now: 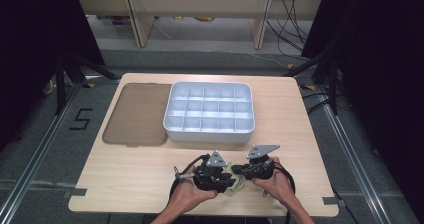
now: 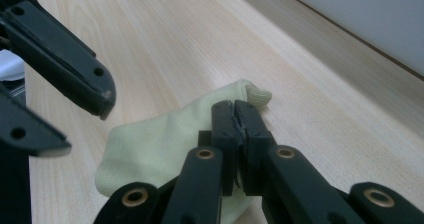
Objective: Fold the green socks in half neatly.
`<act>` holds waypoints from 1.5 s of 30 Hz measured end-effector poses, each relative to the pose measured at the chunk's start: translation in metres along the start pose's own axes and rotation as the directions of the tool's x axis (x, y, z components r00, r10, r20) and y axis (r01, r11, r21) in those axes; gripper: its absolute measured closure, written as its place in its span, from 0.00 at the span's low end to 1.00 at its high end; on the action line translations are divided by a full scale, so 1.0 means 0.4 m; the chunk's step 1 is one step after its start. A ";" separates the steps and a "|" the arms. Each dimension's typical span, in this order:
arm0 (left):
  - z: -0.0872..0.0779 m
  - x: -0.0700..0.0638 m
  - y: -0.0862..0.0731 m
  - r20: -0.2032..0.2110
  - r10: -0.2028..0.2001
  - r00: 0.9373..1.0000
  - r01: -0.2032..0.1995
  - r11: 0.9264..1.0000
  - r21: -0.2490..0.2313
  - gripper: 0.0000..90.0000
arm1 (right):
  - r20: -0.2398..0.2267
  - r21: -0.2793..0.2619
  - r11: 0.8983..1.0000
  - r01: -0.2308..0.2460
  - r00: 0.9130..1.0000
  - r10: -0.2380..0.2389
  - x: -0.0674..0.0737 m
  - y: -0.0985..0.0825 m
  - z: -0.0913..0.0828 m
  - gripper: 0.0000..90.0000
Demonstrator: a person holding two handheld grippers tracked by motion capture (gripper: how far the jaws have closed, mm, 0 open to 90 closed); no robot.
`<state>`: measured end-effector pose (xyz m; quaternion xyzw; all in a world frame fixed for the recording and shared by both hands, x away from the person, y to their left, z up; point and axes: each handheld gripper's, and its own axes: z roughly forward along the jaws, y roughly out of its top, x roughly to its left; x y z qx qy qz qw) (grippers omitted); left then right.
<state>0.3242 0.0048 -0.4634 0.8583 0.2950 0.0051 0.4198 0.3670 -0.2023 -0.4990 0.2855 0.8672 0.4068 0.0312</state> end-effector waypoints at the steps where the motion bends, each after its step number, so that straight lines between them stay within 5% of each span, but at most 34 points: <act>1: 0.005 -0.002 -0.004 -0.012 0.001 1.000 -0.001 1.000 0.012 0.87 | -0.002 0.000 1.000 0.000 1.000 0.000 0.000 0.000 0.000 0.98; 5: 0.037 -0.005 -0.023 -0.012 0.043 0.999 -0.042 0.996 0.073 0.86 | 0.000 0.001 1.000 0.000 1.000 0.000 0.000 0.000 0.000 0.98; 7: 0.059 -0.007 -0.035 -0.037 0.112 0.993 -0.106 0.984 0.140 0.86 | -0.001 0.001 1.000 0.001 1.000 -0.001 0.000 0.000 0.000 0.98; 10: 0.065 -0.009 -0.037 -0.046 0.128 0.991 -0.120 0.982 0.148 0.87 | -0.005 0.000 1.000 -0.002 1.000 0.002 0.002 0.000 0.001 0.98; 18: 0.067 -0.009 -0.042 -0.051 0.122 0.991 -0.114 0.984 0.139 0.88 | -0.006 -0.008 0.999 -0.031 1.000 0.031 0.008 0.002 -0.006 0.94; 25: 0.068 -0.010 -0.042 -0.058 0.114 0.992 -0.106 0.985 0.135 0.91 | 0.009 -0.047 0.999 0.009 1.000 -0.008 0.012 0.016 -0.028 0.93; 30: 0.069 -0.009 -0.042 -0.058 0.125 0.990 -0.116 0.983 0.139 0.91 | 0.006 -0.054 0.998 -0.023 1.000 0.024 0.013 0.019 -0.037 0.90; 35: 0.069 -0.009 -0.042 -0.058 0.124 0.991 -0.115 0.984 0.139 0.91 | 0.032 -0.074 0.997 -0.024 0.999 0.027 0.003 0.021 -0.044 0.80; 36: 0.073 -0.015 -0.043 -0.068 0.096 0.993 -0.088 0.990 0.115 0.91 | 0.028 -0.070 0.997 -0.035 0.999 0.037 -0.001 0.020 -0.044 0.76; 37: 0.070 -0.012 -0.042 -0.063 0.118 0.991 -0.108 0.985 0.134 0.91 | 0.018 -0.061 0.996 -0.069 0.997 0.070 0.003 0.020 -0.044 0.73; 38: 0.074 -0.015 -0.044 -0.069 0.095 0.993 -0.086 0.990 0.113 0.91 | 0.026 -0.067 0.996 -0.059 0.998 0.060 0.000 0.019 -0.040 0.71; 45: 0.073 -0.015 -0.044 -0.070 0.097 0.993 -0.088 0.989 0.115 0.91 | 0.015 -0.039 0.995 -0.088 0.996 0.089 -0.001 0.018 -0.023 0.57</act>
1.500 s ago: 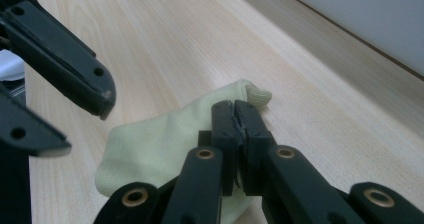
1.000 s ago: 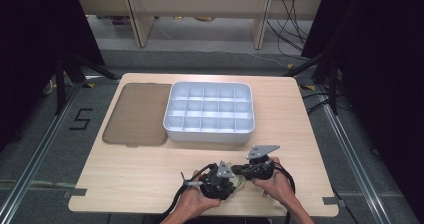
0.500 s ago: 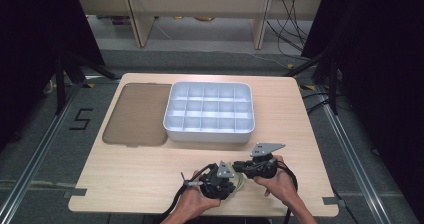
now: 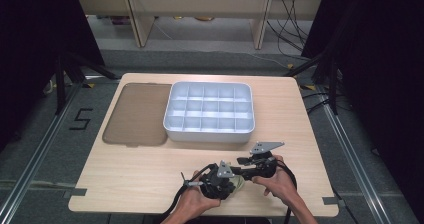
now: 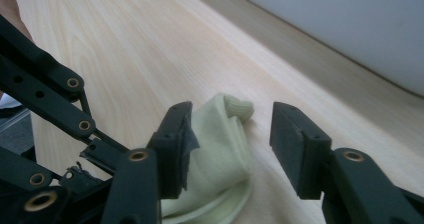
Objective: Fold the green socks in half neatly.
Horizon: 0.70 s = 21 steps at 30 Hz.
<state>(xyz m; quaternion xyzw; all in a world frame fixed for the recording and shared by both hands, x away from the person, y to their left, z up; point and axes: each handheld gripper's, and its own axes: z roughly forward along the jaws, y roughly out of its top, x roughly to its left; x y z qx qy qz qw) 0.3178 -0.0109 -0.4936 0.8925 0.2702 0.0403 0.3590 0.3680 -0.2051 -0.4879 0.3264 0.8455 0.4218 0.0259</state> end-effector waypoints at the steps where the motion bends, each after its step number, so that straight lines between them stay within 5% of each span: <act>1: -0.006 0.006 0.001 0.002 0.044 0.999 -0.044 0.998 0.036 0.91 | -0.001 0.004 1.000 -0.011 1.000 0.011 0.003 0.000 0.003 0.56; 2: 0.001 -0.001 0.000 0.002 0.000 1.000 0.000 1.000 -0.003 0.91 | 0.002 0.008 1.000 -0.004 1.000 0.004 0.001 0.001 0.005 0.55; 3: 0.000 0.000 0.000 -0.004 0.002 1.000 -0.002 1.000 0.002 0.91 | -0.011 0.023 0.999 -0.032 0.999 0.032 0.007 0.000 0.009 0.53; 4: 0.001 -0.002 0.000 -0.001 -0.009 1.000 0.009 1.000 -0.007 0.91 | -0.008 0.029 1.000 -0.011 1.000 0.011 0.003 0.000 0.014 0.51; 5: -0.004 0.004 0.001 0.004 0.035 0.999 -0.035 0.999 0.027 0.91 | -0.006 0.051 0.998 -0.027 1.000 0.027 0.005 -0.001 0.023 0.50; 12: -0.004 0.004 0.000 0.004 0.034 0.999 -0.034 0.999 0.020 0.90 | 0.001 0.106 0.994 -0.041 0.999 0.042 -0.011 -0.007 0.050 0.49; 14: 0.001 -0.003 -0.002 -0.003 0.006 1.000 -0.007 1.000 -0.013 0.90 | -0.008 0.111 0.992 -0.054 0.998 0.055 -0.016 -0.008 0.054 0.49; 16: -0.005 0.002 -0.001 -0.003 0.054 0.999 -0.054 0.998 0.023 0.89 | -0.010 0.111 0.993 -0.051 0.999 0.052 -0.017 -0.008 0.055 0.49; 19: -0.005 0.000 -0.002 -0.006 0.048 0.999 -0.048 0.999 0.019 0.89 | -0.006 0.114 0.993 -0.042 0.999 0.043 -0.014 -0.008 0.056 0.51; 21: 0.003 -0.010 -0.005 -0.013 -0.006 1.000 0.006 1.000 -0.023 0.89 | -0.013 0.118 0.992 -0.039 0.999 0.041 -0.013 -0.007 0.057 0.54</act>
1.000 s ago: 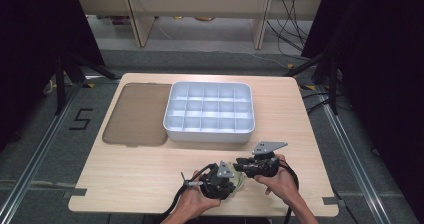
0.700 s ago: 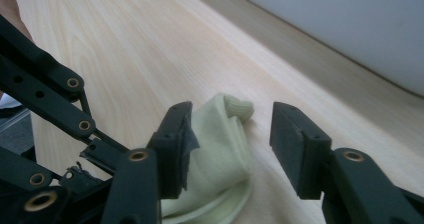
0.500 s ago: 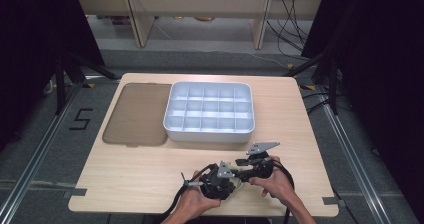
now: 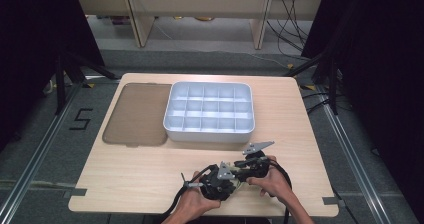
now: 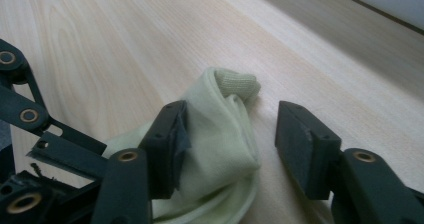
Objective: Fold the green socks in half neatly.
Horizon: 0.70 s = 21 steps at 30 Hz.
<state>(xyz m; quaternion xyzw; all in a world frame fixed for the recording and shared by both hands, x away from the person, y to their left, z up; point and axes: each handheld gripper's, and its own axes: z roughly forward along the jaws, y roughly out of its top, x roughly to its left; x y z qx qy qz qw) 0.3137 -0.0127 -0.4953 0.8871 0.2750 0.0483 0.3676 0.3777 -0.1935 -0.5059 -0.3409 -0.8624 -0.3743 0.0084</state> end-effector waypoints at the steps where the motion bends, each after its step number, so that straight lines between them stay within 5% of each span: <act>1: -0.004 0.001 0.001 -0.002 0.024 1.000 -0.024 1.000 0.017 0.89 | -0.001 0.000 1.000 -0.002 1.000 0.002 0.001 0.000 0.000 0.55; 11: -0.007 0.001 -0.003 0.017 0.041 0.999 -0.041 0.999 0.000 0.82 | -0.063 -0.006 0.998 -0.056 0.996 0.056 -0.003 -0.006 0.005 0.73; 12: -0.011 -0.001 -0.004 0.029 -0.005 1.000 0.006 1.000 -0.013 0.77 | -0.071 -0.008 0.999 -0.049 0.996 0.048 -0.002 -0.007 0.005 0.76; 21: -0.110 0.031 -0.050 0.054 -0.057 0.997 0.060 0.997 -0.055 0.52 | -0.097 -0.035 0.997 -0.065 0.993 0.061 -0.006 -0.014 0.005 0.81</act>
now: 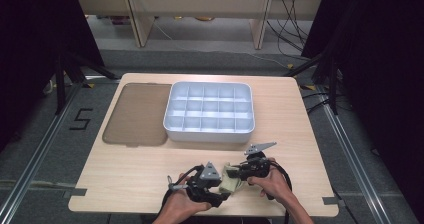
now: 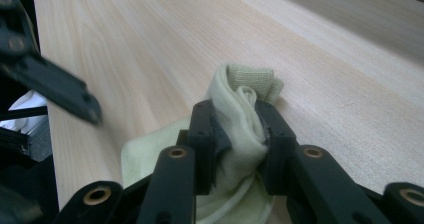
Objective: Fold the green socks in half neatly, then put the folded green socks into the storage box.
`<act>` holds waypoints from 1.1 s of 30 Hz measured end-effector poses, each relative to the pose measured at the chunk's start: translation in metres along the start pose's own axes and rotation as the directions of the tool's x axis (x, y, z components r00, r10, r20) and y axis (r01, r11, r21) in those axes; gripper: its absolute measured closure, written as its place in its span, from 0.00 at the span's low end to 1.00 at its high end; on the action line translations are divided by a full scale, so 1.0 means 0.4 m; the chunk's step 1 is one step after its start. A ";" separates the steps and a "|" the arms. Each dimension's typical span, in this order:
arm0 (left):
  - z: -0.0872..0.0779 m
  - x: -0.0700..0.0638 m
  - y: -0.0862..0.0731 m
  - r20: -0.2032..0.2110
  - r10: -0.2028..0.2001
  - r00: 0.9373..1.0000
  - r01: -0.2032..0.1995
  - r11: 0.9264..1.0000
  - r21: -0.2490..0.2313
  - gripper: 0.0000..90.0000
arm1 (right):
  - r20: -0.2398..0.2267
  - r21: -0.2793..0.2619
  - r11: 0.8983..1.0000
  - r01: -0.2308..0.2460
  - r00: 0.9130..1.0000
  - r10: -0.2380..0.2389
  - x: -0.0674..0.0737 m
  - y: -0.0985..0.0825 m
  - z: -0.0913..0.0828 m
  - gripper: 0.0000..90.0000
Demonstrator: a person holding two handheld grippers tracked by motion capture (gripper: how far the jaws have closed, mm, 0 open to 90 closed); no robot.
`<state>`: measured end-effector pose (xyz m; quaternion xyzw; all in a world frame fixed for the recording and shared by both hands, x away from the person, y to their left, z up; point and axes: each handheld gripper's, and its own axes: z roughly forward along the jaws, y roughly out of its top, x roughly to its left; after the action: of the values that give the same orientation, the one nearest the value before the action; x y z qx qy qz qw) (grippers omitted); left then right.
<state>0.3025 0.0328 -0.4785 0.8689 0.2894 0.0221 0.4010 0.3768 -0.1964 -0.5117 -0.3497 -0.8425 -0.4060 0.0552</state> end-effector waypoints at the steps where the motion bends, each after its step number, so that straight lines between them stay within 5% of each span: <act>1: -0.014 0.006 -0.011 -0.008 -0.025 1.000 0.025 1.000 -0.010 0.52 | -0.004 0.001 1.000 0.002 1.000 -0.002 0.000 0.000 0.000 0.81; 6: -0.066 0.046 -0.059 -0.043 -0.057 0.997 0.057 0.998 -0.002 0.45 | -0.023 0.001 1.000 -0.009 1.000 0.009 0.004 0.000 0.002 0.81; 9: -0.098 0.073 -0.103 -0.078 -0.110 0.991 0.110 0.994 -0.008 0.44 | 0.003 0.000 1.000 0.002 1.000 -0.002 0.004 0.000 0.000 0.81; 11: -0.125 0.094 -0.147 -0.104 -0.169 0.980 0.167 0.985 -0.030 0.43 | 0.006 0.001 1.000 0.006 1.000 -0.006 0.005 0.000 0.000 0.81; 12: -0.137 0.104 -0.159 -0.116 -0.158 0.981 0.156 0.987 -0.021 0.42 | 0.005 -0.001 1.000 0.011 1.000 -0.011 0.003 0.000 0.000 0.81; 14: -0.157 0.115 -0.180 -0.143 -0.192 0.971 0.191 0.981 -0.019 0.41 | 0.008 -0.001 1.000 0.013 1.000 -0.013 0.003 0.001 0.000 0.81; 18: -0.178 0.127 -0.202 -0.174 -0.213 0.962 0.210 0.977 -0.035 0.38 | 0.000 -0.005 1.000 0.014 1.000 -0.014 0.004 0.000 0.001 0.81; 19: -0.185 0.135 -0.213 -0.209 -0.225 0.952 0.224 0.974 -0.031 0.37 | 0.002 -0.004 1.000 0.015 1.000 -0.015 0.005 0.000 0.001 0.81; 22: -0.187 0.147 -0.224 -0.265 -0.209 0.941 0.216 0.976 -0.005 0.35 | 0.015 0.001 1.000 0.017 1.000 -0.017 0.007 0.000 -0.001 0.82; 33: -0.198 0.163 -0.232 -0.314 -0.188 0.930 0.195 0.981 -0.010 0.31 | 0.012 -0.017 0.999 0.033 0.999 -0.033 0.018 0.004 -0.009 0.85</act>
<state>0.2904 0.1684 -0.5034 0.8262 0.4331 0.1173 0.3407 0.3719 -0.1943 -0.5056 -0.3385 -0.8450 -0.4120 0.0406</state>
